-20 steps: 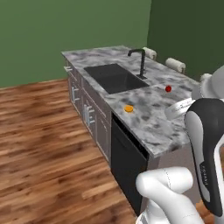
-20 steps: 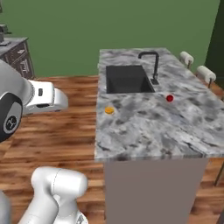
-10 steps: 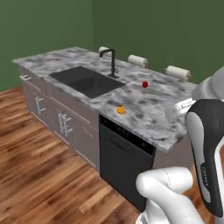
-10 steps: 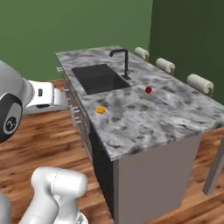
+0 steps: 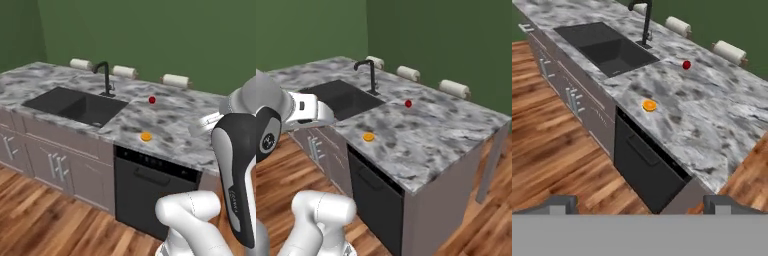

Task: Place the liquor on the top shelf of the fridge to keep it out of children's reach, and place the orange and apple on lower shelves for easy access.

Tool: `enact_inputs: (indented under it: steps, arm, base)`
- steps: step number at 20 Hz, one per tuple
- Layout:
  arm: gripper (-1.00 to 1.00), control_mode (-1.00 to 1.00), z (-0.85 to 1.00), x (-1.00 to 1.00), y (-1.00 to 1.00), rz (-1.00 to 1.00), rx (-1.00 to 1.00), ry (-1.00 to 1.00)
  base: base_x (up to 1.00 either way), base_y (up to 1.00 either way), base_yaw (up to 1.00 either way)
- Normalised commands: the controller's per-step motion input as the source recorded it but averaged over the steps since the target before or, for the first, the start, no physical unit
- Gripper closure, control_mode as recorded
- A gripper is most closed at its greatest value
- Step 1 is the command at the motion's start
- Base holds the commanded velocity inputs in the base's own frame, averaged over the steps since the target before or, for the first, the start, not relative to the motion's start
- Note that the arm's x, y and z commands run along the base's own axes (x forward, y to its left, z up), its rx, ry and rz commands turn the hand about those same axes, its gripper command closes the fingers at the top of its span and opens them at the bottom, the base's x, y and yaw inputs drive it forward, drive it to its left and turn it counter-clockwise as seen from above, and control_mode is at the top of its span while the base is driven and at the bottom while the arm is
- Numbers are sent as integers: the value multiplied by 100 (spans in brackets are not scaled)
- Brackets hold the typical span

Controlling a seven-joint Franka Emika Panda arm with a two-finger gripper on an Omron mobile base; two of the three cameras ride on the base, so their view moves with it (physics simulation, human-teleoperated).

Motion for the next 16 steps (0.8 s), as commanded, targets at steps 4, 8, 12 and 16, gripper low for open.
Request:
enact_inputs:
  steps: [4, 8, 12, 16]
  arm:
    - [-100, 100, 0, 0, 0, 0, 0, 0]
    - [-100, 100, 0, 0, 0, 0, 0, 0]
    - [-100, 100, 0, 0, 0, 0, 0, 0]
    - [-100, 100, 0, 0, 0, 0, 0, 0]
  base:
    - [26, 97, -54]
    - [26, 94, -54]
    - [25, 83, -53]
    - [22, 67, -52]
